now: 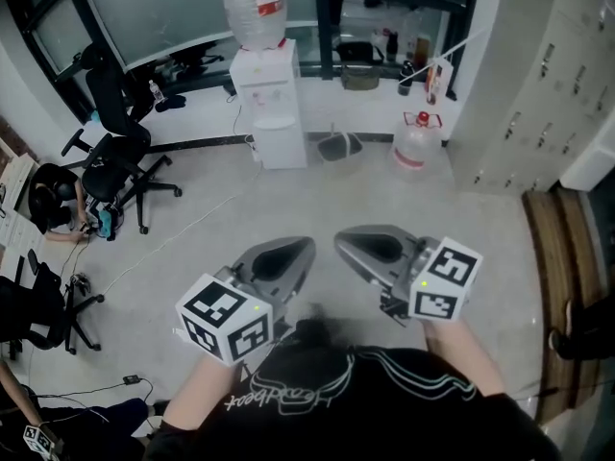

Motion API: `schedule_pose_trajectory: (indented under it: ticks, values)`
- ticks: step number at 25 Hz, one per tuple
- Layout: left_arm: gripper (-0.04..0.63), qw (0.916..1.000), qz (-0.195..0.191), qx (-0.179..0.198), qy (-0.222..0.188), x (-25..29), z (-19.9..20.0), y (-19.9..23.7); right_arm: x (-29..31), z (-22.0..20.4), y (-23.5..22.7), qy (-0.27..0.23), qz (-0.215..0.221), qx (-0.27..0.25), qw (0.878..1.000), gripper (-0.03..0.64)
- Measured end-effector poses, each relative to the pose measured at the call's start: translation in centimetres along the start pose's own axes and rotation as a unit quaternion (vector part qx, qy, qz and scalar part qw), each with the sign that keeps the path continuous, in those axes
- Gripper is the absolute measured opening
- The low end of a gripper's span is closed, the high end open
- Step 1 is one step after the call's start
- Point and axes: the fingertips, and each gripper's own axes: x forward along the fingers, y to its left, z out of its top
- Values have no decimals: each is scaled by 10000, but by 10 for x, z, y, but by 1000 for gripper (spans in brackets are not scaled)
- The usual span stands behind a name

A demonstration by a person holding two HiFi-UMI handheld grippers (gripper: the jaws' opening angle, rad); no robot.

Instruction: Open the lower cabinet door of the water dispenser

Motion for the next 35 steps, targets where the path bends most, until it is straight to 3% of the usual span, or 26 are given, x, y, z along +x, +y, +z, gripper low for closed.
schedule_pose_trajectory:
  ticks: [10,22,35]
  values:
    - [0,9985,-212,-423,261,68,-11,93,52,-24,-96,413,-314,438,9977,14]
    - [0,9923,-406,-925,710,179,-8,267,155,-31,-270,895,-691,937,9892,15]
    - [0,9869,-336,-1262,943,257,-19,334,182,-42,-370,1089,-777,1054,9854,14]
